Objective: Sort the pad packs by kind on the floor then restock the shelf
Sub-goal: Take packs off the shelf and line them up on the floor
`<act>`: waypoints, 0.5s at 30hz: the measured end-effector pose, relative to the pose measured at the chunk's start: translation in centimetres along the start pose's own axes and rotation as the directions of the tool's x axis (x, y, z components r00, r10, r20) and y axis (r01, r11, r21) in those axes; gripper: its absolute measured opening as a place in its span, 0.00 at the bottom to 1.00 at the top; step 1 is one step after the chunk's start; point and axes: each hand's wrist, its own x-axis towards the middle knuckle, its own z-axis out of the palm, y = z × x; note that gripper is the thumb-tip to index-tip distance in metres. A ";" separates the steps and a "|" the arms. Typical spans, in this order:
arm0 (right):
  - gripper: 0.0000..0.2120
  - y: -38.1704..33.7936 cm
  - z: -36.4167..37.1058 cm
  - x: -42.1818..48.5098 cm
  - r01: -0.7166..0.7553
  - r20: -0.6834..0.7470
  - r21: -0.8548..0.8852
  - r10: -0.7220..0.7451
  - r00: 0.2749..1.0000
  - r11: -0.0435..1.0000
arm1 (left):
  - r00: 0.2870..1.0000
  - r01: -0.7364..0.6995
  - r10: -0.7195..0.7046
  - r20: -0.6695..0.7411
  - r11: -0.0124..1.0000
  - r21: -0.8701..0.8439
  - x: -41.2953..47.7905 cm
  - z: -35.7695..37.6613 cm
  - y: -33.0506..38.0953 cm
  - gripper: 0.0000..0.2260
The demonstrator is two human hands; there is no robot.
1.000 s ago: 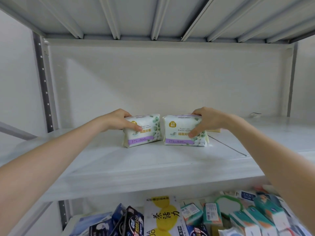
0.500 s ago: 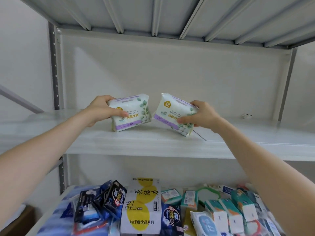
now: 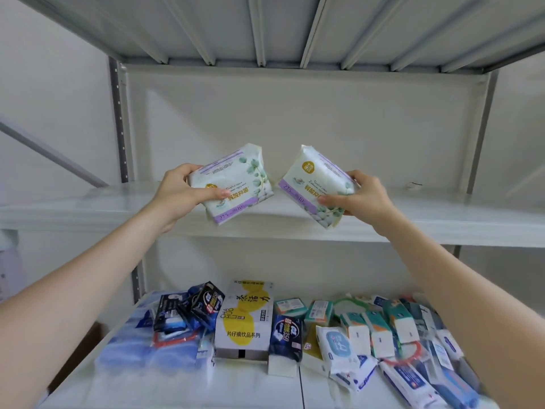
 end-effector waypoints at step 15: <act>0.31 4.6 -3.6 -21.4 -0.155 0.002 -0.025 0.155 0.988 0.988 | 0.966 0.250 -0.246 0.081 0.967 -0.049 -19.9 3.8 -3.6 0.36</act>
